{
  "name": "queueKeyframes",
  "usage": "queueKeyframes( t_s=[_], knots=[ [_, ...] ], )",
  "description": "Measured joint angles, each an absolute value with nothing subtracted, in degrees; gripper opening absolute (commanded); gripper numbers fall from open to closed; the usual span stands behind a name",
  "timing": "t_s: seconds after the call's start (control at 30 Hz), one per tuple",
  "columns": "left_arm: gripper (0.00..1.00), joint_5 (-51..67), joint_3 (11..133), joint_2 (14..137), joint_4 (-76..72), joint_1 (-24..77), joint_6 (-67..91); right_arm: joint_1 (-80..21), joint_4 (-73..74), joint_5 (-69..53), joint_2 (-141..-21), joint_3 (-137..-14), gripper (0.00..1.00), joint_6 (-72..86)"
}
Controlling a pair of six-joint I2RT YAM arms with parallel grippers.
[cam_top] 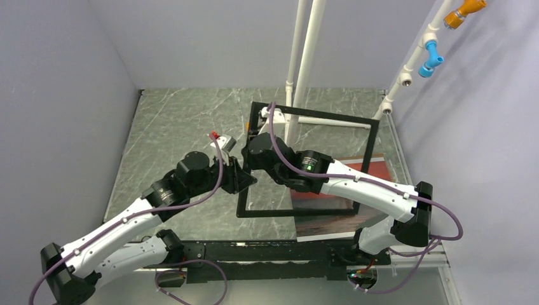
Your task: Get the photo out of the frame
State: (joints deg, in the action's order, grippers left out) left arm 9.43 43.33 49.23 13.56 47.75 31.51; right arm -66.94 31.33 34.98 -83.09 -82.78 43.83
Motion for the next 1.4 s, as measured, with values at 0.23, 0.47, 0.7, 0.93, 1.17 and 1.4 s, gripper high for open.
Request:
queueKeyframes(
  t_s=[0.23,0.47,0.7,0.93,1.17,1.4],
  knots=[
    [0.0,5.5,43.75,42.94,22.15,47.18,31.53,-67.13,27.29,29.67,-83.22,-85.73,0.87,35.64],
    [0.0,1.02,46.52,35.57,36.14,47.0,30.59,-66.57,25.45,27.97,-80.36,-85.21,0.95,26.28],
    [0.0,-3.64,51.18,30.26,47.4,46.92,29.34,-54.92,25.32,28.01,-63.44,-71.07,0.99,23.14],
    [0.0,-4.45,51.83,28.67,50.65,46.89,29.15,-32.1,20.67,21.74,-44.49,-43.68,0.99,21.61],
    [0.0,-4.4,52.31,28.67,51.31,46.78,28.69,-17.65,14.48,8.25,-46.81,-32.99,0.94,20.71],
    [0.0,-4.32,51.79,28.71,50.37,46.68,28.49,-14.52,-2.79,-11.6,-54.94,-28.75,0.78,19.53]
  ],
)
